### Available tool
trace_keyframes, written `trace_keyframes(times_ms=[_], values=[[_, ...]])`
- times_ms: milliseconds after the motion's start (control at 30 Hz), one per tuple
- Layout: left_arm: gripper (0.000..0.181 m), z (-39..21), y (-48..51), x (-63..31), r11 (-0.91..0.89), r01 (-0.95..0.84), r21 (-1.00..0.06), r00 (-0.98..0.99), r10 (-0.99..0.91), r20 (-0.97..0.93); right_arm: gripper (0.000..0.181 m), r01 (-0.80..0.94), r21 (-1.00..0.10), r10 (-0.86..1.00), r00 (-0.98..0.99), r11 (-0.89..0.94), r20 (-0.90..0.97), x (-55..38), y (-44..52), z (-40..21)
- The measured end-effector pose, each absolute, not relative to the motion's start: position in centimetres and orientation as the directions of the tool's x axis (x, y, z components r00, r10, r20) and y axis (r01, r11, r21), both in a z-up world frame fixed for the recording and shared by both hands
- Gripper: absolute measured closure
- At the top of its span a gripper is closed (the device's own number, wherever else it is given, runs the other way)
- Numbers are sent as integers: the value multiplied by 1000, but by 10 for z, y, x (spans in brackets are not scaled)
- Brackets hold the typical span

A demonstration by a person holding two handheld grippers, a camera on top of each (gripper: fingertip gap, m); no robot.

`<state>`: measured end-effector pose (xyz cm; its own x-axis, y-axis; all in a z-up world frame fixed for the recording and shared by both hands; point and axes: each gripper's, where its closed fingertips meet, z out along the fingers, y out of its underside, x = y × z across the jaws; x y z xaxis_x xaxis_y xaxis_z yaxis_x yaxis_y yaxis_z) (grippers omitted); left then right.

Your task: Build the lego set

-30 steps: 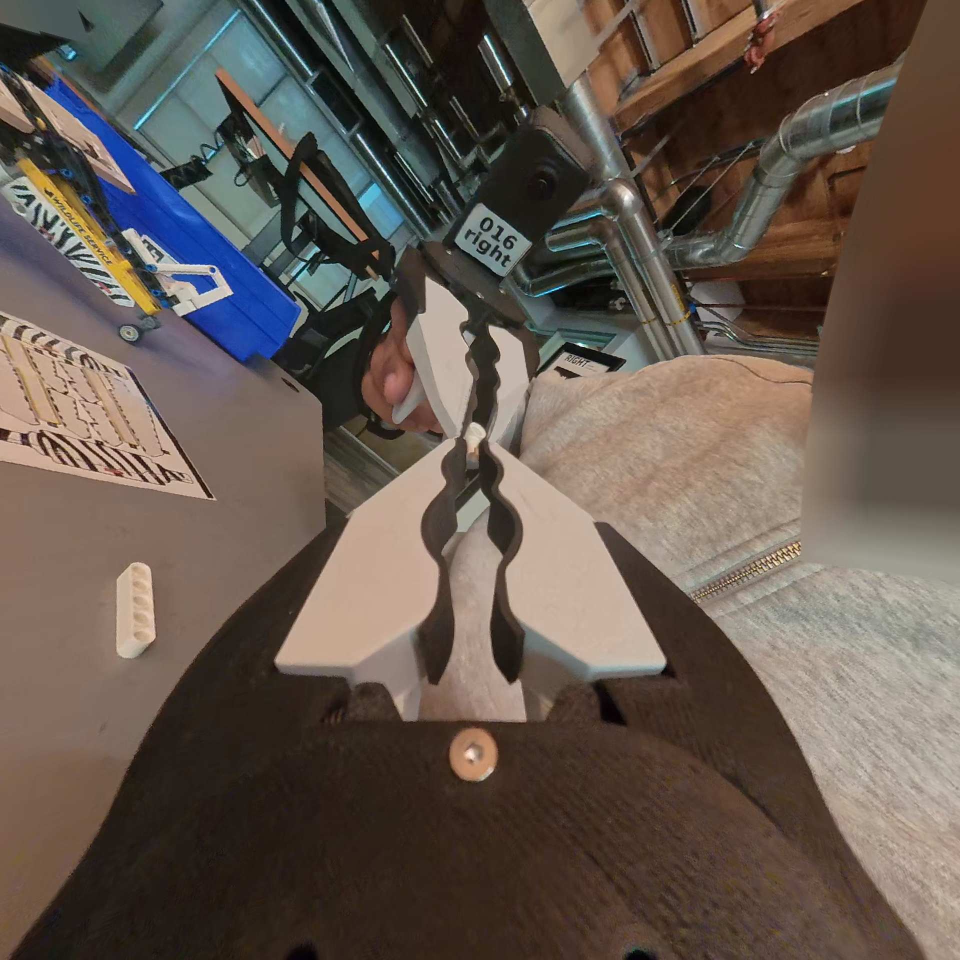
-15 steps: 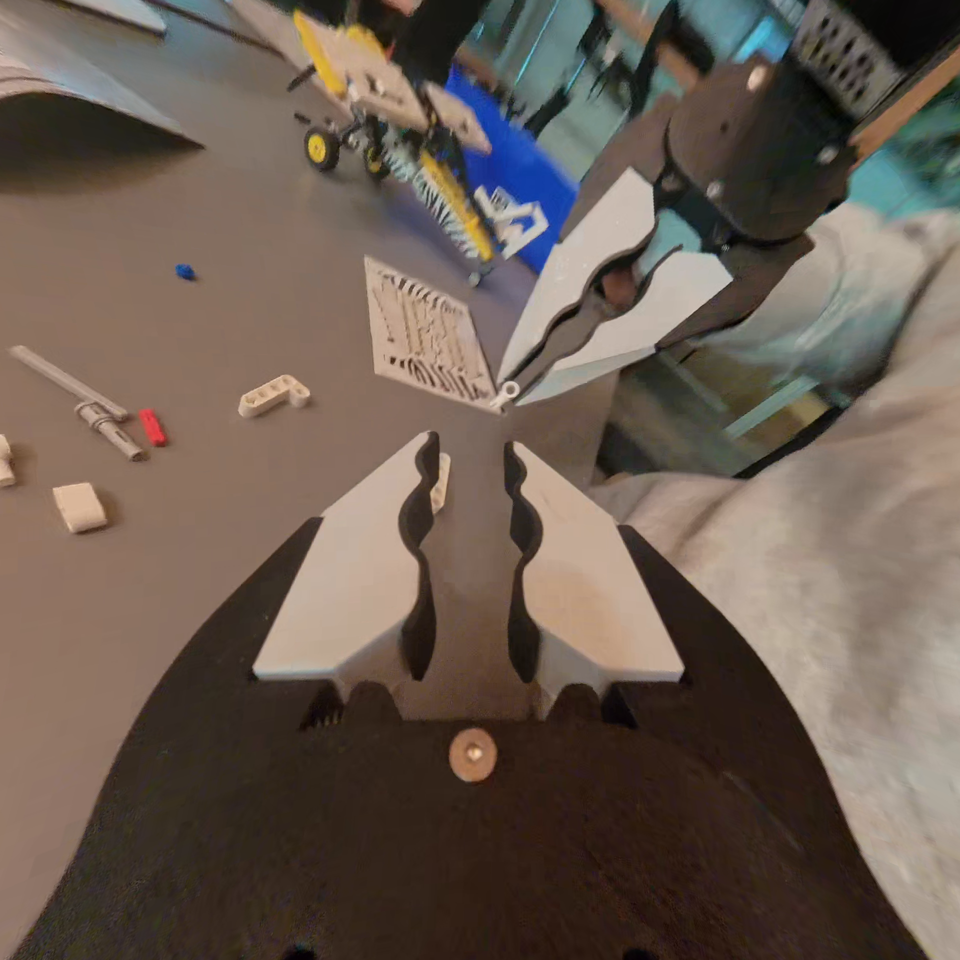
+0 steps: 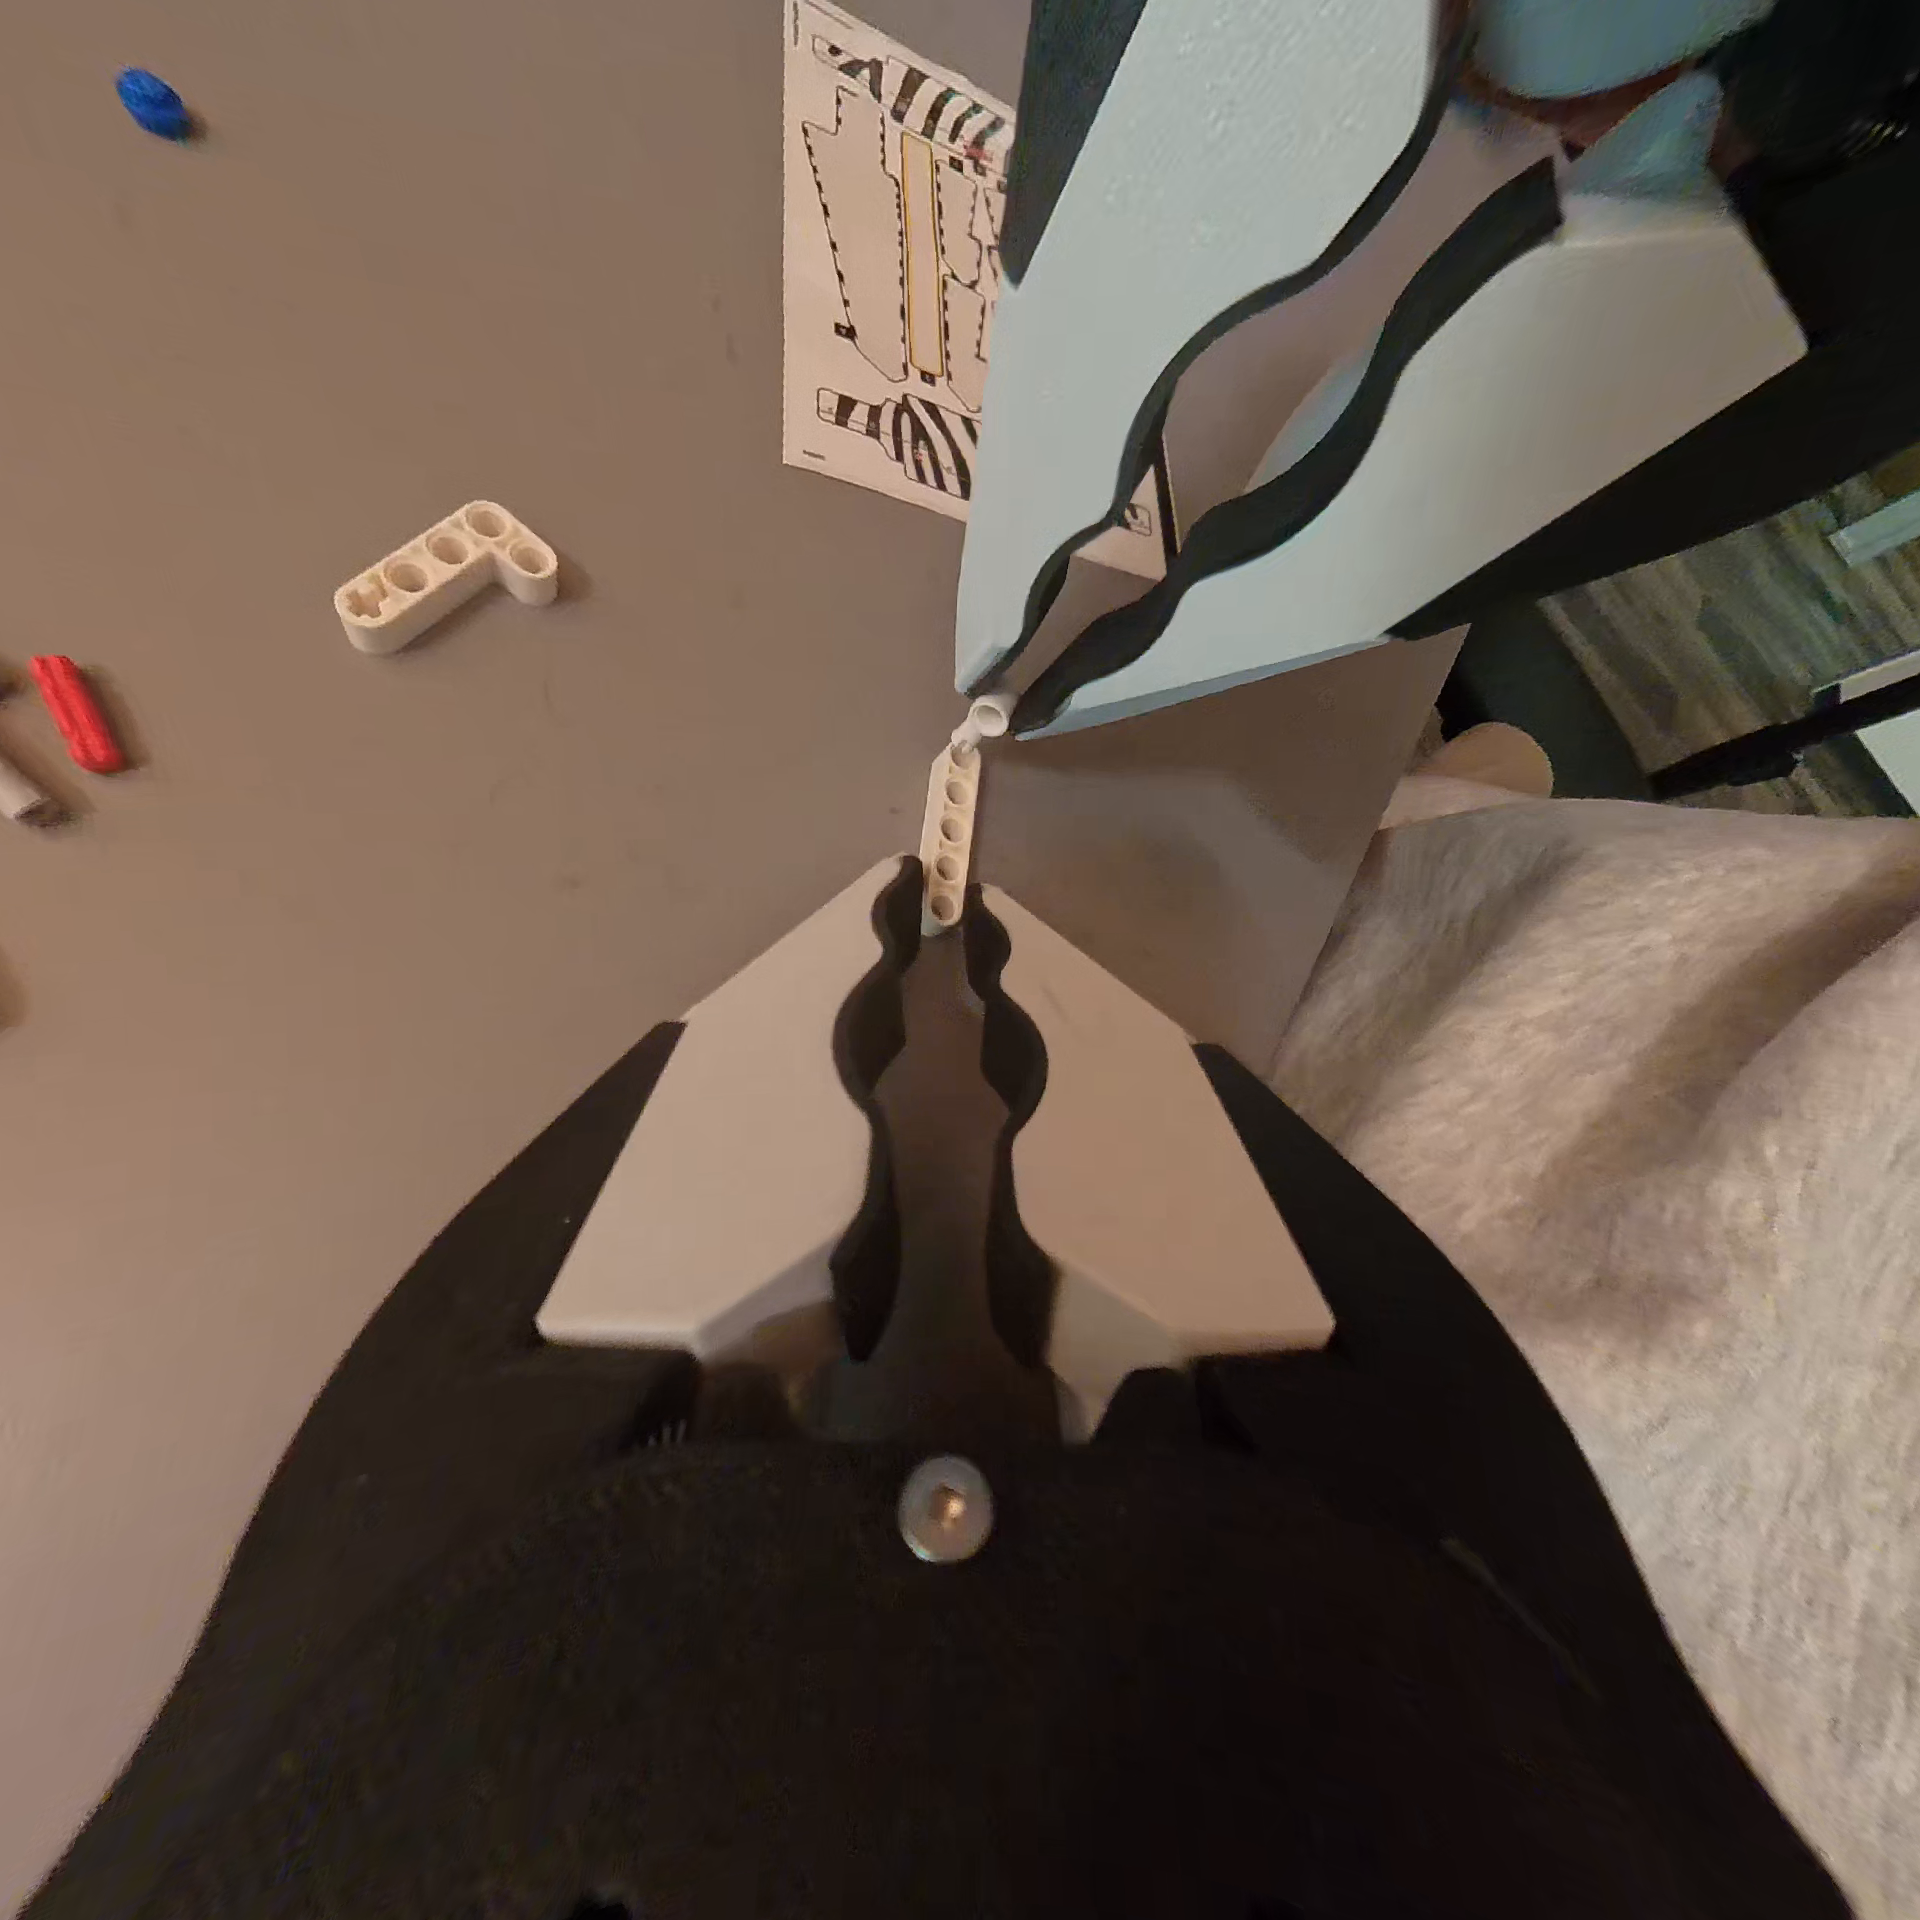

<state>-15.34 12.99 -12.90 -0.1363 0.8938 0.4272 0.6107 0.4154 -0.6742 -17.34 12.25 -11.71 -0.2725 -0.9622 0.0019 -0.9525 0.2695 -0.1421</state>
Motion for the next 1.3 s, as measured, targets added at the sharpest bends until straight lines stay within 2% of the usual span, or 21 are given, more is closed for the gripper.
trace_keyframes(times_ms=[333, 667, 1100, 1300], values=[[174, -129, 129, -154, 434, 605, -668, -142, 884, 445, 176, -973, -76, -976, -216, 216, -20, -173, 124, -121], [175, -129, 127, -155, 445, 601, -664, -150, 879, 453, 176, -996, -31, -995, -86, 88, -41, -173, 125, -121], [175, -129, 126, -155, 471, 592, -654, -159, 864, 478, 177, -986, -2, -985, -168, 168, -40, -171, 123, -121], [175, -129, 126, -155, 461, 593, -660, -161, 871, 464, 177, -991, -8, -990, -135, 135, -38, -171, 123, -122]])
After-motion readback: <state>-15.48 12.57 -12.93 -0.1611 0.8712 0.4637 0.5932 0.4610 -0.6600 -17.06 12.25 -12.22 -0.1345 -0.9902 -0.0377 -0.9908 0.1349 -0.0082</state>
